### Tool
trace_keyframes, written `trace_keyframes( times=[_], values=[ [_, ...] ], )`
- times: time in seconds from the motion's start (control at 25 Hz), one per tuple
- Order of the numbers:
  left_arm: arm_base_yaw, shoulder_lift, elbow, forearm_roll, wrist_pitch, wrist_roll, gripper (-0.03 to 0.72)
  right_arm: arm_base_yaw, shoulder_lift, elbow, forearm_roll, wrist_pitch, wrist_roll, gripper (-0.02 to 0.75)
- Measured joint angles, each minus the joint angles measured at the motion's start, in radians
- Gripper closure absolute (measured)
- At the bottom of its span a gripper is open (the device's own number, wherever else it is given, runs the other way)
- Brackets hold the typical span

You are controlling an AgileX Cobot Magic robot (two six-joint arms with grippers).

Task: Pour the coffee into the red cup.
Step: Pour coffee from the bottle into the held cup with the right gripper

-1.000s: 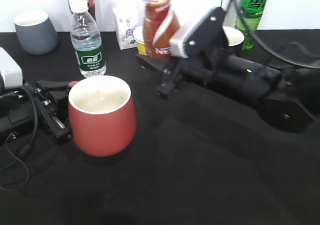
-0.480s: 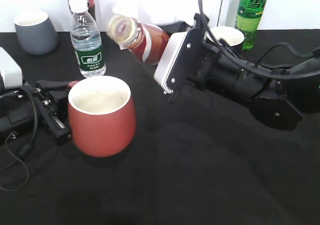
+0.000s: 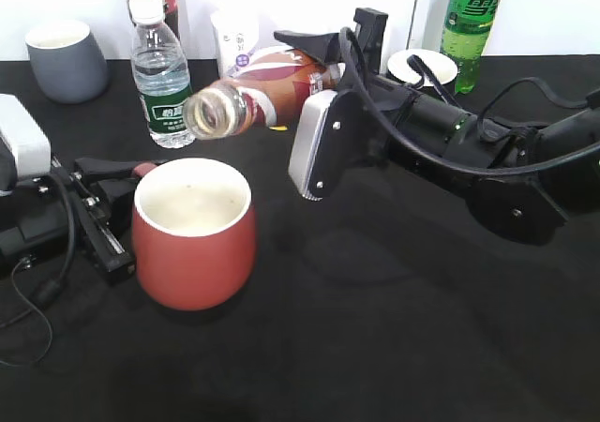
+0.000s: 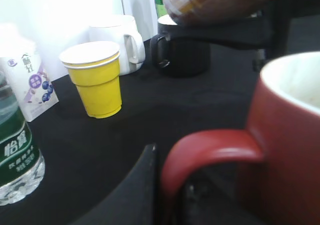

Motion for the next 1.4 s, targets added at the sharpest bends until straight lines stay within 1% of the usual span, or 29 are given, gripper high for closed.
trace_keyframes(
  times=[0.24, 0.44, 1.4],
  values=[
    [0.000, 0.000, 0.000, 0.003, -0.006, 0.002, 0.627, 0.000, 0.000, 0.000, 0.006, 0.000, -0.118, 0.203],
    [0.000, 0.000, 0.000, 0.003, -0.007, 0.002, 0.627, 0.000, 0.000, 0.000, 0.006, 0.000, -0.164, 0.203],
    [0.000, 0.000, 0.000, 0.003, -0.007, 0.003, 0.625, 0.000, 0.000, 0.000, 0.006, -0.012, -0.188, 0.203]
  ],
)
